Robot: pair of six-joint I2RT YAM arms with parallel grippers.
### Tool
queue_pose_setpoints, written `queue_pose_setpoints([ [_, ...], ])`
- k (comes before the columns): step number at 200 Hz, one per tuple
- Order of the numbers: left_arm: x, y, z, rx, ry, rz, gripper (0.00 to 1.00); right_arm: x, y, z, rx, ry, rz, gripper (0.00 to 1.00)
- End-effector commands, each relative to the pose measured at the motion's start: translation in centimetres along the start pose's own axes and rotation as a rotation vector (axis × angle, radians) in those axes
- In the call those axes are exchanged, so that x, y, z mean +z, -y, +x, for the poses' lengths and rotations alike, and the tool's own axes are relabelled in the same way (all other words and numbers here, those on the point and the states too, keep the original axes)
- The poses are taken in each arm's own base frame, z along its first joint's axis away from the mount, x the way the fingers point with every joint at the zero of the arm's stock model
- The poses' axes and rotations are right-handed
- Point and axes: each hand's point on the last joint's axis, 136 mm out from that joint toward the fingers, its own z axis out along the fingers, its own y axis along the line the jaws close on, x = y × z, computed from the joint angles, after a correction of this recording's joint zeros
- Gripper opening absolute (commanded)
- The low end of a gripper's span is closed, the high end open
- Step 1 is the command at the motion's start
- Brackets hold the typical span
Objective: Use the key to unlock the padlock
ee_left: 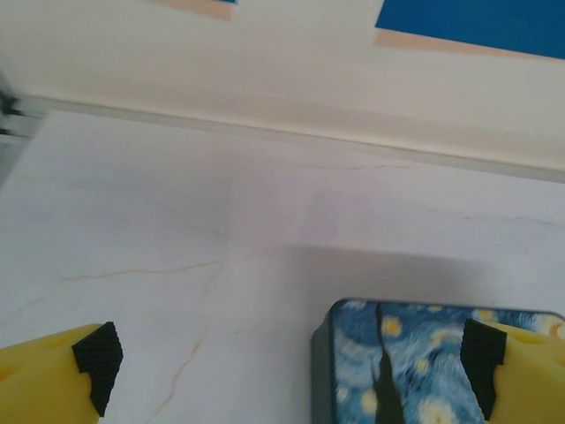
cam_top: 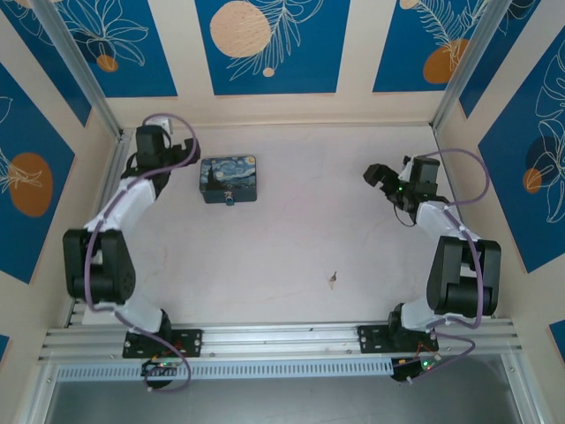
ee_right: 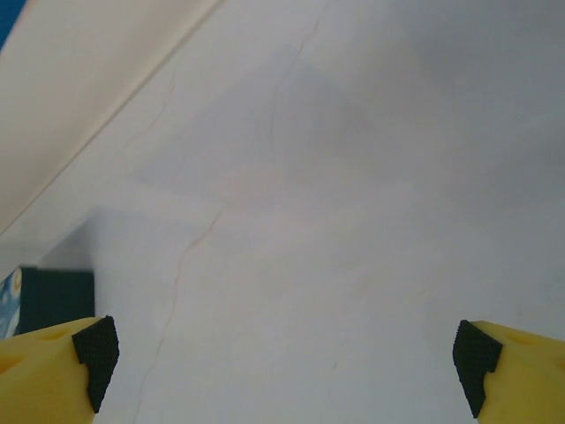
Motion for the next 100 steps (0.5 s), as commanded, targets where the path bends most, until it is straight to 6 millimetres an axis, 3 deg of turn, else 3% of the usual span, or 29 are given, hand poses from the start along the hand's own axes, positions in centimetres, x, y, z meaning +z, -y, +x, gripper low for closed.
queue_pose_setpoints([
  [1,2.9,1.2,4.5,-0.075,-0.251,0.094,1.00,-0.2,-1.9,3.2,0.050,-0.123,-0.074,0.99],
  [48,7.1,4.7,7.4,-0.185,-0.419,0.260,1.00,-1.9,-3.3,5.9,0.047,-0.171,-0.095,0.99],
  [74,7.0,8.7,8.0,-0.173,-0.434,0.367,1.00,-2.4,-3.9,6.7,0.033,-0.175,-0.094,0.99],
  [100,5.5,12.9,9.5,-0.132,-0.469,0.460,1.00,-2.2,-4.2,7.4,0.014,-0.188,-0.073,0.99],
])
